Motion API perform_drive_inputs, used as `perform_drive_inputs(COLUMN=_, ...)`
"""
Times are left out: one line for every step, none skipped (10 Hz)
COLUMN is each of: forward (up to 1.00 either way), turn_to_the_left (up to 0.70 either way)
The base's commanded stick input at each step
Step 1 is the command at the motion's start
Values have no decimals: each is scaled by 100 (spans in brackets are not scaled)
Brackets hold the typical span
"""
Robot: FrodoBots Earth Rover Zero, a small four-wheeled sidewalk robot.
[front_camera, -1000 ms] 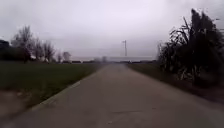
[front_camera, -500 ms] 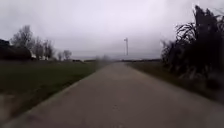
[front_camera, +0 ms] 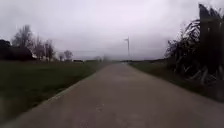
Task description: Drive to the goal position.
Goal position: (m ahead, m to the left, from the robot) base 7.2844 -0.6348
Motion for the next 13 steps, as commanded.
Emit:
perform_drive_inputs(forward=85, turn_to_the_left=-13)
perform_drive_inputs(forward=85, turn_to_the_left=-24)
perform_drive_inputs(forward=85, turn_to_the_left=-28)
perform_drive_inputs(forward=85, turn_to_the_left=-32)
perform_drive_inputs(forward=85, turn_to_the_left=-33)
perform_drive_inputs(forward=85, turn_to_the_left=-33)
perform_drive_inputs(forward=85, turn_to_the_left=-24)
perform_drive_inputs(forward=85, turn_to_the_left=-8)
perform_drive_inputs(forward=85, turn_to_the_left=0)
perform_drive_inputs(forward=85, turn_to_the_left=0)
perform_drive_inputs(forward=85, turn_to_the_left=0)
perform_drive_inputs(forward=85, turn_to_the_left=0)
perform_drive_inputs(forward=85, turn_to_the_left=0)
